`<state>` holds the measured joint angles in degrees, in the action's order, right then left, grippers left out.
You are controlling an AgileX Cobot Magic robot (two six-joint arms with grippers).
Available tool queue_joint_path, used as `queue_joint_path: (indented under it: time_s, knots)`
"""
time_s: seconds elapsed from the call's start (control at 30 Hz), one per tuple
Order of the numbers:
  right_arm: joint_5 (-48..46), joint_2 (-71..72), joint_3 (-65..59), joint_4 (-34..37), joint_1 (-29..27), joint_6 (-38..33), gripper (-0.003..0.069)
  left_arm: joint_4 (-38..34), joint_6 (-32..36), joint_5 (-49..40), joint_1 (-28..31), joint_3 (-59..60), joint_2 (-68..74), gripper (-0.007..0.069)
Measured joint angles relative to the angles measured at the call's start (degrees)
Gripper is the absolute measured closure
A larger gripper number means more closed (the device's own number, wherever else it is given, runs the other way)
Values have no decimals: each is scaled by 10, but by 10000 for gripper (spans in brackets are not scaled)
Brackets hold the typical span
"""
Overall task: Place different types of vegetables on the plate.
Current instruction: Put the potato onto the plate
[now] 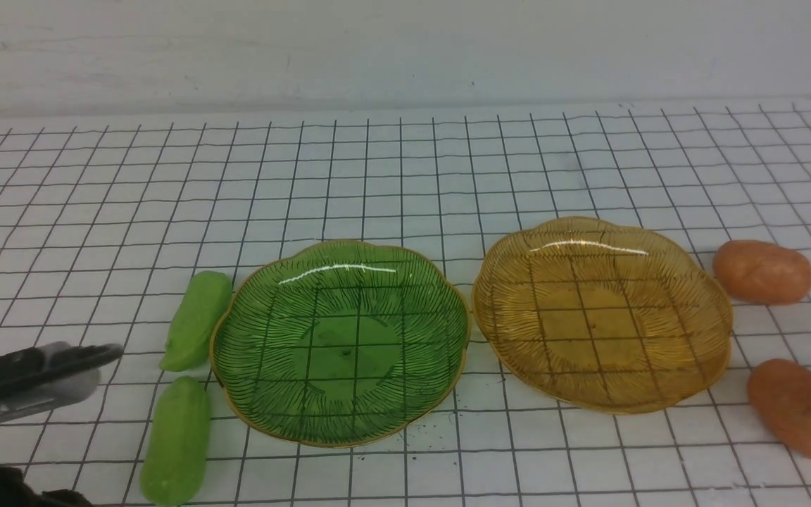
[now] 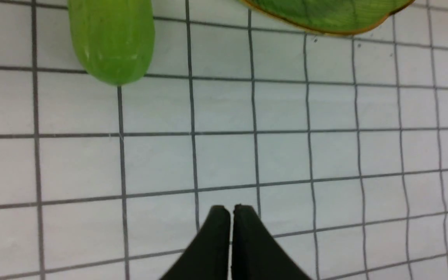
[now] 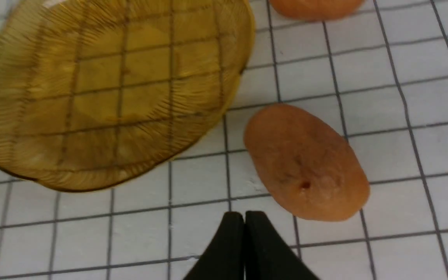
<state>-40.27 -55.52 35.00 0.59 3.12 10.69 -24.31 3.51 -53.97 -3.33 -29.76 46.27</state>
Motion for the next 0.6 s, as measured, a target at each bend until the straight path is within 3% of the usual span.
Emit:
queue_joint_path:
  time_s: [0.2,0.33,0.4,0.43,0.5,0.6]
  knots:
    - [-38,-156,88,-41,0,10,579,2,28,2,0,-7,53,608]
    - [-101,-274,158,-65,0,-14,376,3,32,7,0,-7,54,564]
    - [-113,-293,169,-69,0,-18,320,3,32,8,0,-7,54,556]
    - [-124,-322,185,-77,0,-24,230,3,32,11,0,-8,54,541]
    - [-129,-344,196,-90,0,-25,128,3,32,16,0,-8,54,524]
    - [-129,-366,202,-111,0,-28,36,3,32,18,0,-8,54,512]
